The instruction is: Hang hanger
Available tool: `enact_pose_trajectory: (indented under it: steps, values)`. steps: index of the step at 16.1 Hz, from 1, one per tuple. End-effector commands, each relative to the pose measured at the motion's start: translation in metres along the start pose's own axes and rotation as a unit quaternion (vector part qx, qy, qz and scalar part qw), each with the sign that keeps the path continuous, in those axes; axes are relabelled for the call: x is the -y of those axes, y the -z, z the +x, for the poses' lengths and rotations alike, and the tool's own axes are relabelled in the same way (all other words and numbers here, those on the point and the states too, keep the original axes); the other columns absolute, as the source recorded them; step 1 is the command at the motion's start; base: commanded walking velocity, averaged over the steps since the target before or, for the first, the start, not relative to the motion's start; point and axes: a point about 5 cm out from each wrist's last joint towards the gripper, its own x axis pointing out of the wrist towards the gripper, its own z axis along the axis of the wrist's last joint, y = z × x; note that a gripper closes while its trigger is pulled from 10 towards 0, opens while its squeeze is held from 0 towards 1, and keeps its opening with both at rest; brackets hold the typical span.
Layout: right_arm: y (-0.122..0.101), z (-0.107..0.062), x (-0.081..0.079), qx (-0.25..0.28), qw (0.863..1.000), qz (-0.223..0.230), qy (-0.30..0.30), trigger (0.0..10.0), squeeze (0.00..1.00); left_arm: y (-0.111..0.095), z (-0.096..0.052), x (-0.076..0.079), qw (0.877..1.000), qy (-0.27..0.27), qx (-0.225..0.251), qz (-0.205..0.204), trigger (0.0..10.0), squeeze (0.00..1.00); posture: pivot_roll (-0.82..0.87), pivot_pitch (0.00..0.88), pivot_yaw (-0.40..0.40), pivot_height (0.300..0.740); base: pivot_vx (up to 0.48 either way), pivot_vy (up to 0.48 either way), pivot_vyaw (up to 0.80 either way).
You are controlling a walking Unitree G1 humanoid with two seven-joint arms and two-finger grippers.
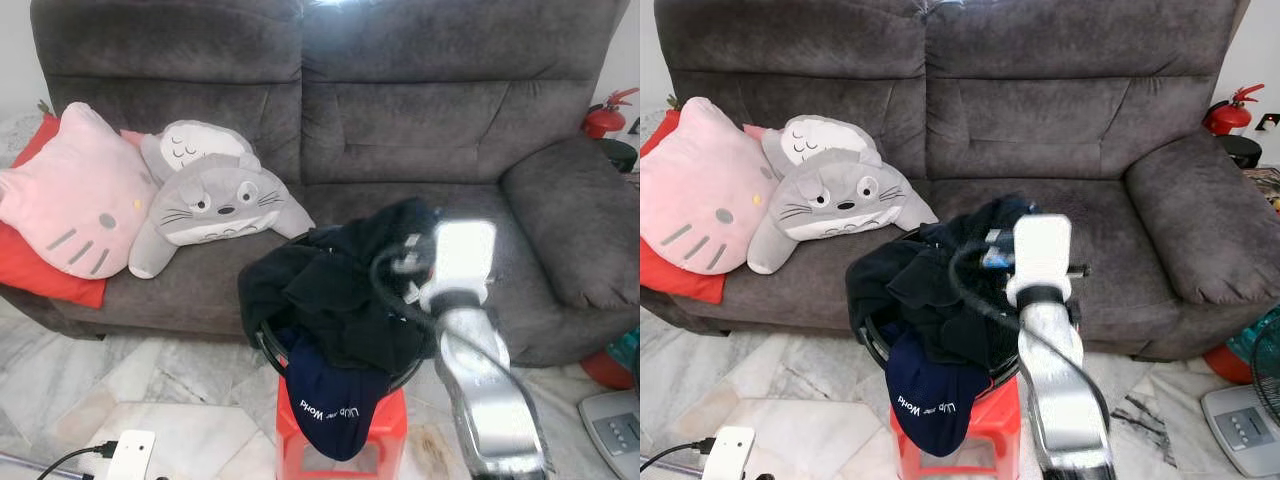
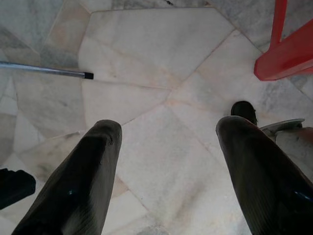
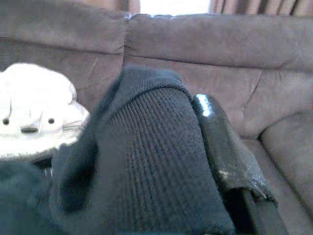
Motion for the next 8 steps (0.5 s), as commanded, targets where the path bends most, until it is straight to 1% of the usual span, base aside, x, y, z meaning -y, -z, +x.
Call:
enact_pose_trajectory:
  steps: [1,2,3,4,5,6,8]
  values:
    - [-0.004,-0.004,0.003,0.021,1.0,-0.014,-0.002,10.0,0.0,0.003,-0.001,-0.006,1.0,-0.004,-0.006,0.011,10.0,0.0,-0.13,0.071,0.057,0.74,0.0,0.0,0.0]
    - [-0.001,-0.006,0.005,0.022,1.0,-0.021,-0.003,10.0,0.0,0.003,-0.001,-0.006,1.0,-0.004,-0.006,0.012,10.0,0.0,-0.13,0.077,0.056,0.74,0.0,0.0,0.0]
    - [0.006,-0.011,0.011,0.021,0.999,-0.042,0.0,10.0,0.0,0.003,-0.001,-0.006,1.0,-0.004,-0.006,0.012,10.0,0.0,-0.13,0.078,0.056,0.74,0.0,0.0,0.0]
    - [0.012,-0.021,0.022,0.016,0.999,-0.046,0.017,10.0,0.0,0.002,-0.001,-0.007,1.0,-0.006,-0.005,0.013,10.0,0.0,-0.13,0.083,0.054,0.74,0.0,0.0,0.0]
    - [0.011,-0.024,0.025,0.018,0.998,-0.051,0.016,10.0,0.0,0.002,-0.001,-0.007,1.0,-0.007,-0.005,0.012,10.0,0.0,-0.13,0.083,0.054,0.74,0.0,0.0,0.0]
    - [0.011,-0.027,0.032,0.017,0.998,-0.059,0.024,10.0,0.0,0.002,-0.001,-0.007,1.0,-0.009,-0.004,0.012,10.0,0.0,-0.13,0.087,0.053,0.74,0.0,0.0,0.0]
    - [0.011,-0.027,0.043,0.015,0.997,-0.067,0.042,10.0,0.0,0.001,-0.001,-0.007,1.0,-0.009,-0.004,0.014,10.0,0.0,-0.13,0.088,0.057,0.74,0.0,0.0,0.0]
